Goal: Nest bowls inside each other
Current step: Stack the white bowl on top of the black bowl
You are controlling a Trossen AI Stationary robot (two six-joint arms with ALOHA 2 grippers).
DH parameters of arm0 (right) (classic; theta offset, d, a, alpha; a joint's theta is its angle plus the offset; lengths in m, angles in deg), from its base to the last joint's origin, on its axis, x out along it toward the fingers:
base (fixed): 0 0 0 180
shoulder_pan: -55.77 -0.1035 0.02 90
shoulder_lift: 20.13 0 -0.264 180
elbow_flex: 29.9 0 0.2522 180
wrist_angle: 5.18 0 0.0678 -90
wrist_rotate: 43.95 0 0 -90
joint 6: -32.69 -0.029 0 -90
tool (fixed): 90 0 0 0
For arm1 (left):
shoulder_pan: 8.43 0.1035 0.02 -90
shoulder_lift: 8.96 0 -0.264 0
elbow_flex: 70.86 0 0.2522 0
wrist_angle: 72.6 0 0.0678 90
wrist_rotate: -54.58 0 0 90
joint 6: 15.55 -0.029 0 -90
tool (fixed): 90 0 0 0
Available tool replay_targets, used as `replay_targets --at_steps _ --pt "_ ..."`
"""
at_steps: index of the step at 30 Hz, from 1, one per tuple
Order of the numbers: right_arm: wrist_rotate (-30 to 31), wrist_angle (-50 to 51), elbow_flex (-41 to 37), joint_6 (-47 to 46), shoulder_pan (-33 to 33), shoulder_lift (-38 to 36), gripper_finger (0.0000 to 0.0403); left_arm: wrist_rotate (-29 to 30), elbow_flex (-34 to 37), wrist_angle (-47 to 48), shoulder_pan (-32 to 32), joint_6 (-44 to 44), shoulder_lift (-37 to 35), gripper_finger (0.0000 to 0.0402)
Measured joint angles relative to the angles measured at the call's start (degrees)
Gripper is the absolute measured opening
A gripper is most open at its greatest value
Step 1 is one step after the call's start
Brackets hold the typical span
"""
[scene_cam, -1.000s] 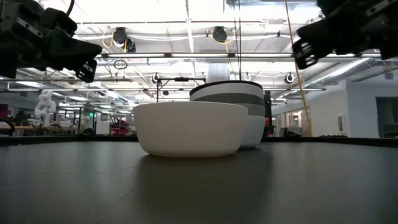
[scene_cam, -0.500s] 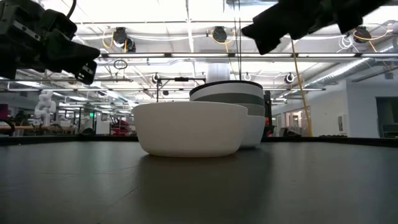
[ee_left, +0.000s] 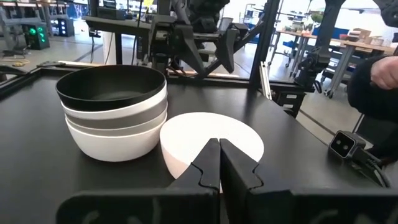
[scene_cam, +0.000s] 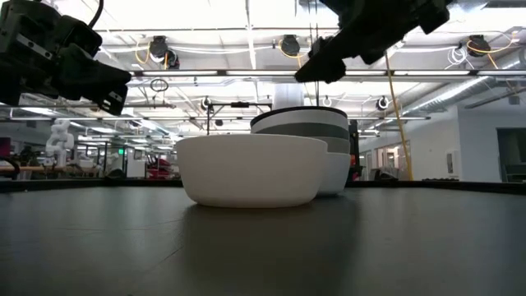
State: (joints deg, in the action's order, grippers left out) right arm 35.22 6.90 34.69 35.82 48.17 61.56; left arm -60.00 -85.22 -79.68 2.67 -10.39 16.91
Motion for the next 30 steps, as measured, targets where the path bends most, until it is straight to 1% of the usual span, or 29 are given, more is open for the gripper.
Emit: replay_targets --at_steps 7,12,18,23,27,30 --pt "-2.79 1.28 3.23 0.99 -0.39 5.81 0.0261 0.00 0.00 0.02 0.00 -0.14 0.00 0.0003" --pt "-5.91 3.23 4.19 3.39 -1.27 7.90 0.0260 0.00 0.00 0.09 0.02 0.04 0.00 0.0003" --pt "-5.92 3.50 4.20 5.92 -3.36 8.78 0.0260 0.02 0.00 0.17 0.02 0.03 0.00 0.0003" --pt "-5.51 0.36 4.20 6.97 -3.75 12.28 0.0260 0.07 -0.02 0.11 0.02 0.03 0.00 0.0003" --pt "-2.56 -1.29 4.20 8.37 -3.71 14.84 0.0260 0.11 -0.01 0.09 0.01 0.16 0.00 0.0003" --pt "-2.56 -2.10 4.20 8.51 -3.71 15.49 0.0260 0.15 -0.01 0.09 0.01 0.81 -0.01 0.0003"
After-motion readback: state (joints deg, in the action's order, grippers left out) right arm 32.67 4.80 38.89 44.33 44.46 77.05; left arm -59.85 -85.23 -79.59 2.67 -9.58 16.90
